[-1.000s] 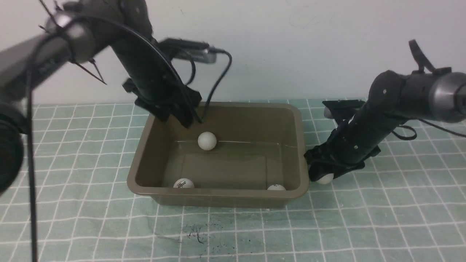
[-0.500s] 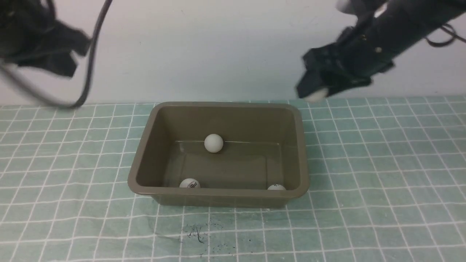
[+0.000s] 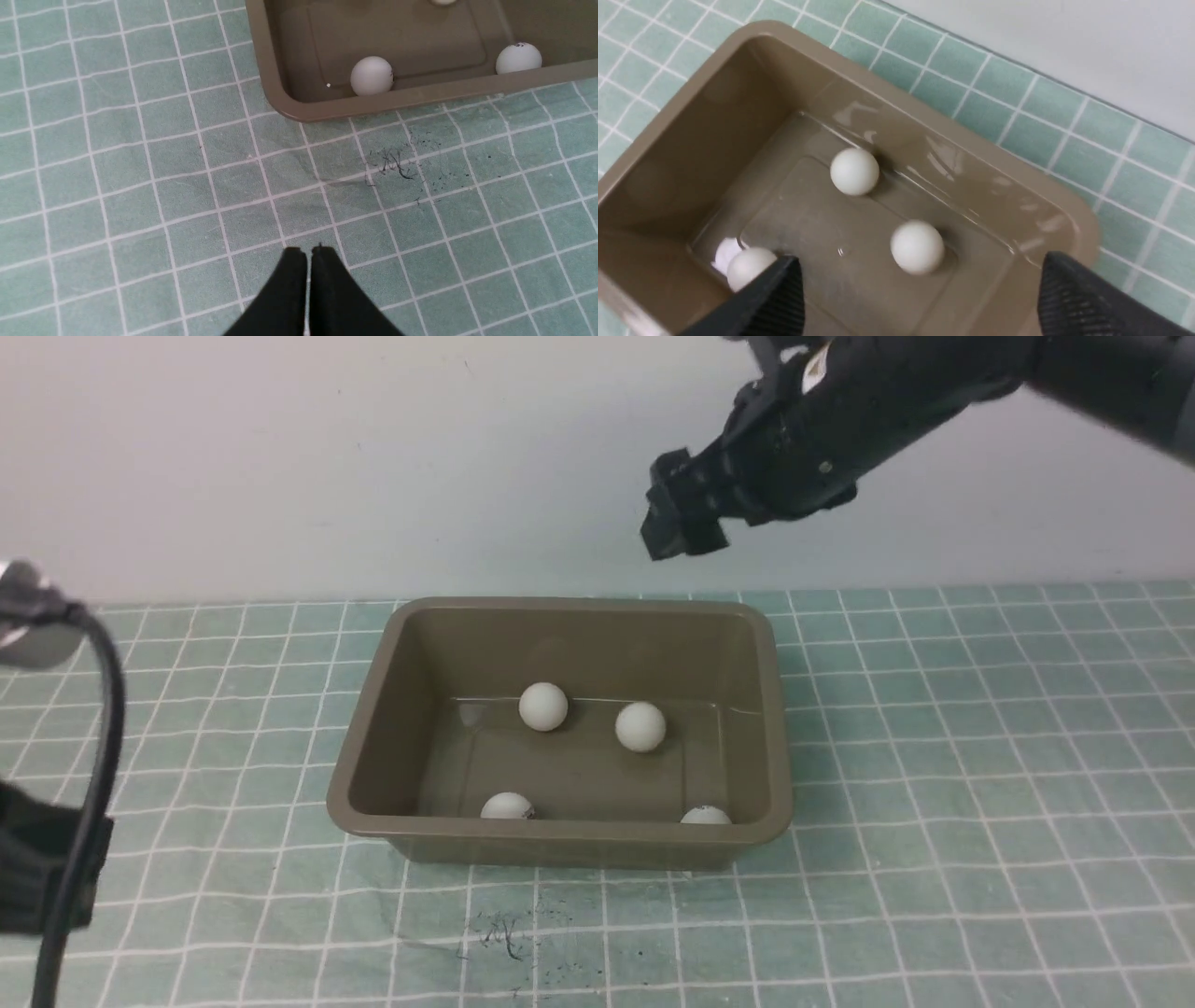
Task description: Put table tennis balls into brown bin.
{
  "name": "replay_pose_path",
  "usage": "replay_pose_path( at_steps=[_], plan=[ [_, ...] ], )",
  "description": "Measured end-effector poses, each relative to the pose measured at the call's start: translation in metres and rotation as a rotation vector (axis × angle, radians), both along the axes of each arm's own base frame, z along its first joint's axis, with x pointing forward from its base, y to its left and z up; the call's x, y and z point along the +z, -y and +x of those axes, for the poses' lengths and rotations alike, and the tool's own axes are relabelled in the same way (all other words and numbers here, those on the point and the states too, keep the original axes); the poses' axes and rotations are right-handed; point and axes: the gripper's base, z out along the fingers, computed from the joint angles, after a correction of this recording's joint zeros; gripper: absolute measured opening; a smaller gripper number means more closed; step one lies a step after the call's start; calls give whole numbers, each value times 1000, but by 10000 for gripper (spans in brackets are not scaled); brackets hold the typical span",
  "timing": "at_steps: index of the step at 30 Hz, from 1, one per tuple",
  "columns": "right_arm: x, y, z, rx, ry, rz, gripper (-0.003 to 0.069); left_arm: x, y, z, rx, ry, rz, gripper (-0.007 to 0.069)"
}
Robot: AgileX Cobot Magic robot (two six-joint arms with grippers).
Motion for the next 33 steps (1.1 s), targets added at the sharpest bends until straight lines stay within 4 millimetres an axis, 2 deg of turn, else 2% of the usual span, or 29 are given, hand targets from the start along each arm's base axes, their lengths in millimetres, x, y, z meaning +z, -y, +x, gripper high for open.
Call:
replay_pose_path(
  at_steps=[4,6,7,8,11,13,16,18,20,23,25,29,33],
  plan=[
    [50,24,-31,-38,59,-44,347,3,-1,-9,6,55,-10,-5],
    [77,39,-55,-70,95,-37,218,5,-1,-8,9,76,-13,-5],
    [83,44,-61,-81,110,-43,186,5,-1,-8,11,83,-14,-5],
    [110,63,-92,-121,169,-16,61,6,-1,-7,14,98,-16,-5],
    [133,89,-140,-147,247,41,1,8,-1,-5,22,132,-21,-5],
    [136,105,-172,-158,296,85,-10,10,-1,-3,27,157,-25,-5],
    [124,126,-213,-175,358,153,-12,12,-2,-1,34,185,-30,-5],
    [111,133,-226,-179,397,191,-12,12,-2,-1,34,185,-30,-5],
    [87,149,-260,-181,516,289,-13,12,-2,-1,33,184,-30,-5],
    [60,159,-281,-171,649,364,-13,12,-1,-1,33,183,-32,-5],
    [38,171,-305,-153,808,453,-13,12,-1,-2,32,182,-33,-5],
    [-2,181,-331,-117,1035,586,-13,10,-1,-3,27,159,-31,-5],
    [-17,185,-342,-90,1185,677,-13,9,-1,-8,24,159,-36,-5]
  ],
)
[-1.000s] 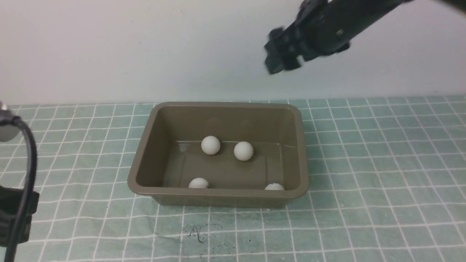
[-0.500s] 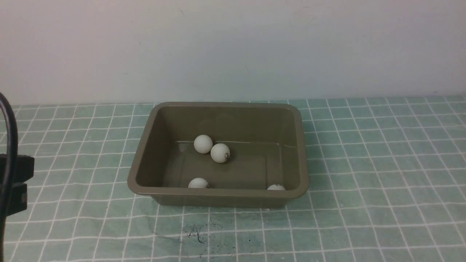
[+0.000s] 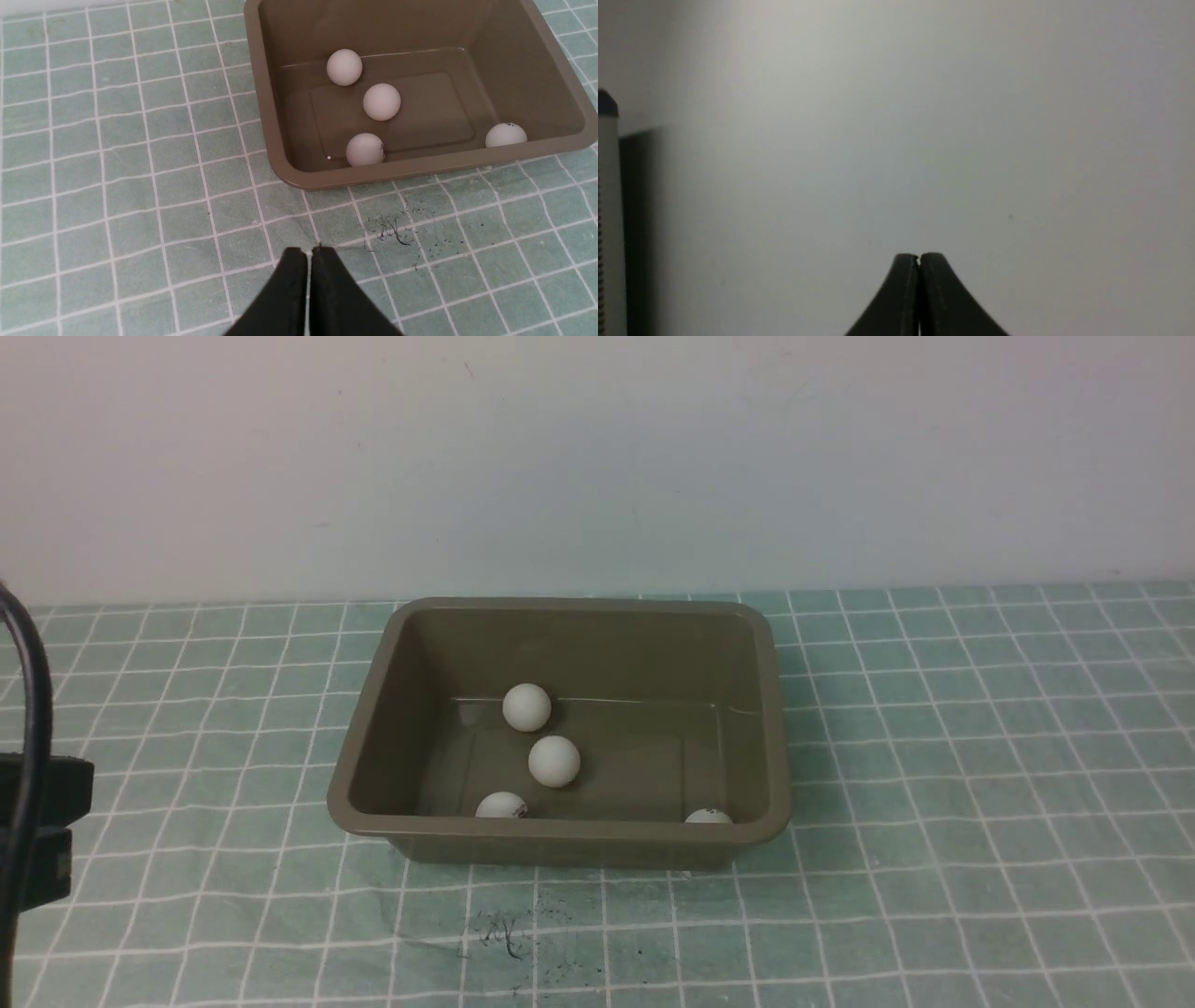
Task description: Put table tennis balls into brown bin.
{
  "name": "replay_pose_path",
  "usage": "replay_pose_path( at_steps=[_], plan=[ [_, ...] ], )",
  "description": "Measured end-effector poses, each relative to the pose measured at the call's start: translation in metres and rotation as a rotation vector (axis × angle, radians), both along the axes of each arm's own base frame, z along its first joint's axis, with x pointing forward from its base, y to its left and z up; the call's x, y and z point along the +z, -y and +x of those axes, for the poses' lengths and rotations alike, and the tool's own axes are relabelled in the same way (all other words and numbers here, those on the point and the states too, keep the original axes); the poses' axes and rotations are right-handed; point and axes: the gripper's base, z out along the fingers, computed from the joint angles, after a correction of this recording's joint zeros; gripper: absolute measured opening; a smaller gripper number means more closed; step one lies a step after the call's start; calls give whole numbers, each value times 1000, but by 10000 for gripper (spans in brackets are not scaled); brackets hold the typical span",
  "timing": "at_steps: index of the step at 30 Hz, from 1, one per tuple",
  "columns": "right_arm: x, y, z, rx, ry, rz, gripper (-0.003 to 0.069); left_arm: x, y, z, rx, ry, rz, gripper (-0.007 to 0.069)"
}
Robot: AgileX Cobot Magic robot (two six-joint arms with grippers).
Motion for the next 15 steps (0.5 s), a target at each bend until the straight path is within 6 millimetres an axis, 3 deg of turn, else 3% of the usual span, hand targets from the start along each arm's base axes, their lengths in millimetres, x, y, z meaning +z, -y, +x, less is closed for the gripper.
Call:
replay_pose_path(
  at_steps=[5,8,15],
  plan=[
    [0,1,-3,5,53,21,-13,-4,-2,-22,2,63,-7,-5],
    [0,1,-3,6,54,21,-13,-12,-5,-50,7,157,-18,-5],
    [0,1,-3,6,59,23,-13,-28,-8,-87,5,267,-55,-5]
  ],
)
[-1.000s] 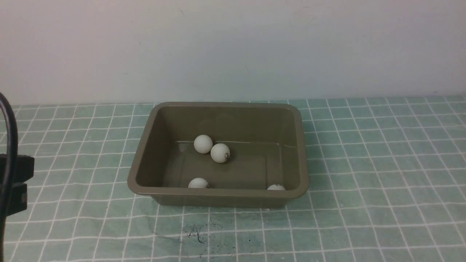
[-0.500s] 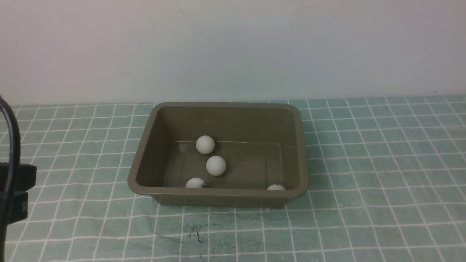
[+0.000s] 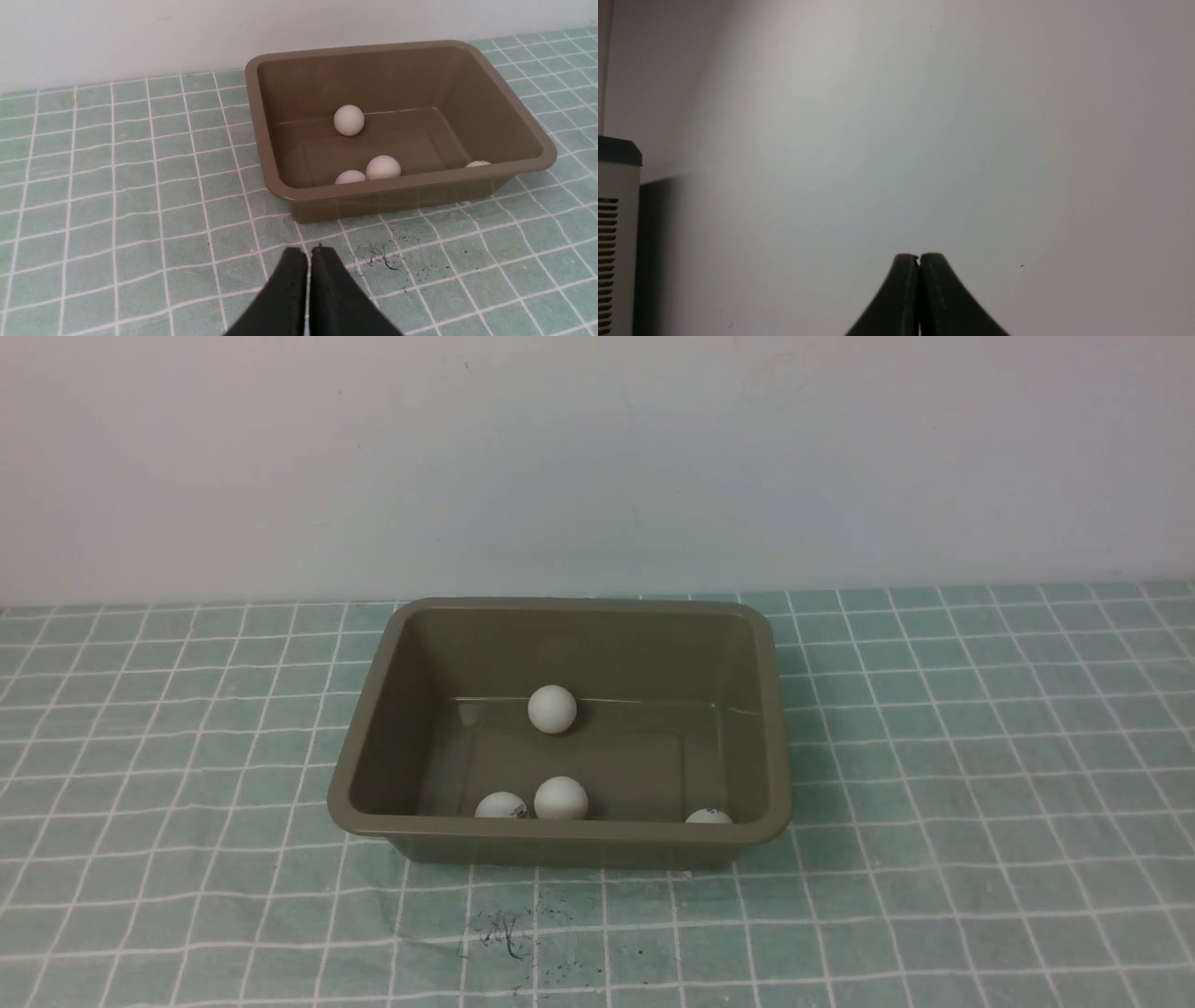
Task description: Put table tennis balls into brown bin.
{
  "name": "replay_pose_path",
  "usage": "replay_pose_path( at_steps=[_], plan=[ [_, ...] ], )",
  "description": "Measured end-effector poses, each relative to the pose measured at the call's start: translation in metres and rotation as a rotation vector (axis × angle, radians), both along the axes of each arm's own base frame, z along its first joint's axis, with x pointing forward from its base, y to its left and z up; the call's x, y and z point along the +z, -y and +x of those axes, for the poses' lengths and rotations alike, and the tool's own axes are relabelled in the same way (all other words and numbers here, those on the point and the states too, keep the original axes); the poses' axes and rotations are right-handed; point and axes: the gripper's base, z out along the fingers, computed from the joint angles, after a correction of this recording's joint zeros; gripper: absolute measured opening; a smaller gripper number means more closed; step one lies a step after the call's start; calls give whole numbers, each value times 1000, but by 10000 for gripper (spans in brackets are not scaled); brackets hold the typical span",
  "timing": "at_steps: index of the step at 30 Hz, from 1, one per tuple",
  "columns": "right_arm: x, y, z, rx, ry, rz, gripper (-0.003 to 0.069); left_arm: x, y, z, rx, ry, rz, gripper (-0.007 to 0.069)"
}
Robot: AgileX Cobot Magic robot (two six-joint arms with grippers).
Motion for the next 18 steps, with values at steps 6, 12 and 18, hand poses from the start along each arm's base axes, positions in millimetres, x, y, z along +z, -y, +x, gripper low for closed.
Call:
replay_pose_path(
  at_steps=[6,12,18],
  plan=[
    [0,0,0,0,0,0,-13,-2,1,-15,-20,27,-21,-5],
    [0,0,0,0,1,0,-13,-3,0,-16,-27,29,1,-5],
    [0,0,0,0,1,0,-13,-8,-2,-2,13,155,13,-5]
  ],
)
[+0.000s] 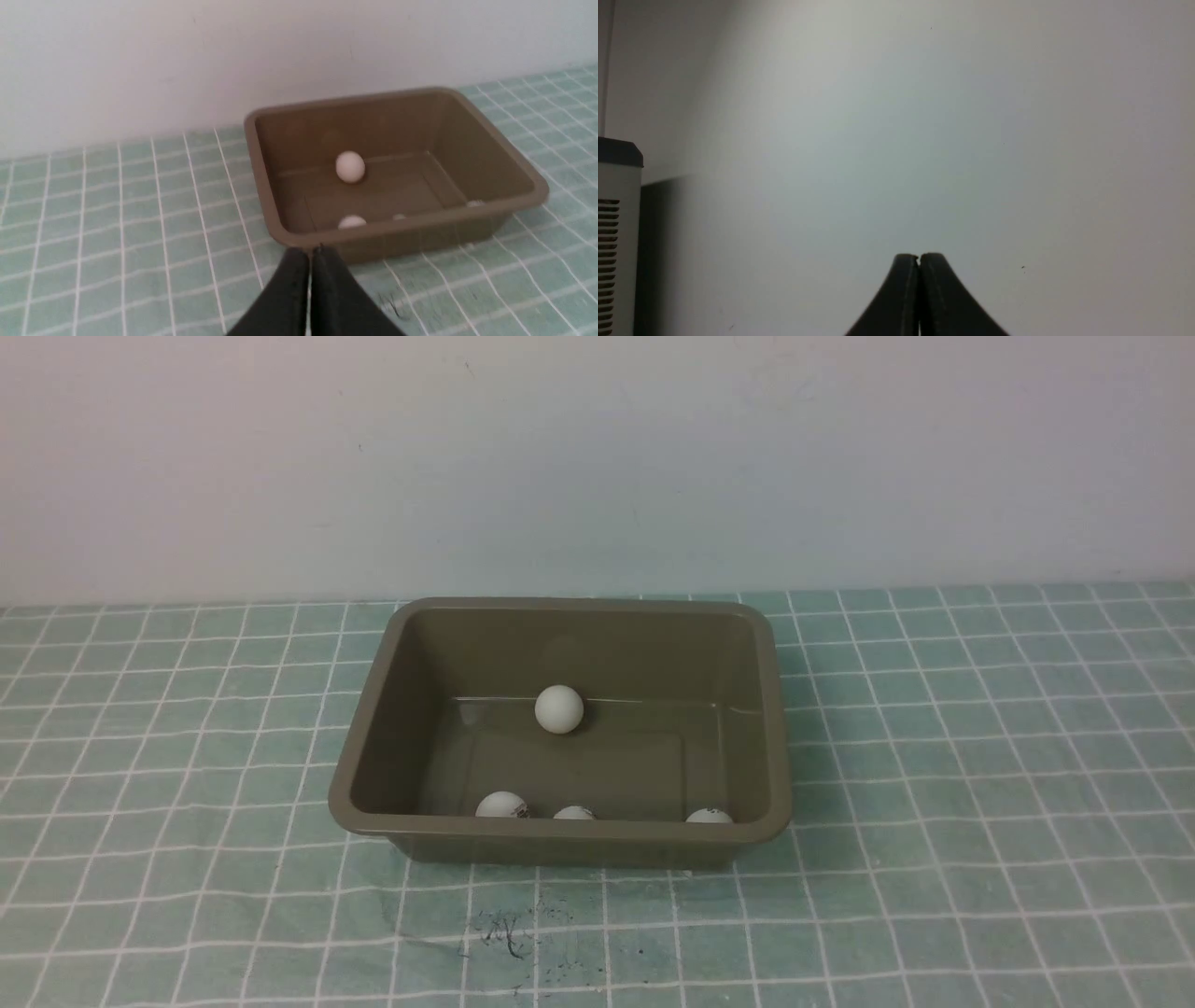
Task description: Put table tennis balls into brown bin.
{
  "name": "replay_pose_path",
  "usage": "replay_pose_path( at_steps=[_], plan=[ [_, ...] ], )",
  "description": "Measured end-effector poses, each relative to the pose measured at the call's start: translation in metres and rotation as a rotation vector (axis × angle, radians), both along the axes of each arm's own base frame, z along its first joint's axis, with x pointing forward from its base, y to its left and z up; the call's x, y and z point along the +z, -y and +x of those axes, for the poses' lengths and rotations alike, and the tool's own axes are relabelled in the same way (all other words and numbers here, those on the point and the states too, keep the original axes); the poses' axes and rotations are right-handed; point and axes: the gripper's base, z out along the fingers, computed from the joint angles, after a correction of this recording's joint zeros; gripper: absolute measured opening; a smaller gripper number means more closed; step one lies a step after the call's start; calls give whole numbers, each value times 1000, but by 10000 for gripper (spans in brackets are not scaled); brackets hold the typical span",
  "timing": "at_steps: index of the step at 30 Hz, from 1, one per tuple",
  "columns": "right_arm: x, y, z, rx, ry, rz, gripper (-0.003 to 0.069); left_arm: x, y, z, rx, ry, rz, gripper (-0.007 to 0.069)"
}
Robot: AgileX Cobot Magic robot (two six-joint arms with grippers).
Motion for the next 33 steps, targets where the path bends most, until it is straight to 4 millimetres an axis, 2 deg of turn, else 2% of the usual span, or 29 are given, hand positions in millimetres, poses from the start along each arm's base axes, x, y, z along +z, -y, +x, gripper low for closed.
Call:
replay_pose_path(
  at_steps=[4,5,8,12,15,33],
  plan=[
    [0,0,0,0,0,0,-13,-36,-7,18,106,119,29,-5],
    [0,0,0,0,0,0,-13,-52,-9,21,137,130,44,-5],
    [0,0,0,0,0,0,-13,-103,-13,27,200,107,79,-5],
    [0,0,0,0,0,0,-13,-144,-15,31,218,19,97,-5],
    [0,0,0,0,0,0,-13,-154,-14,31,211,-38,107,-5],
    [0,0,0,0,0,0,-13,-154,-14,30,210,-44,108,-5]
  ],
)
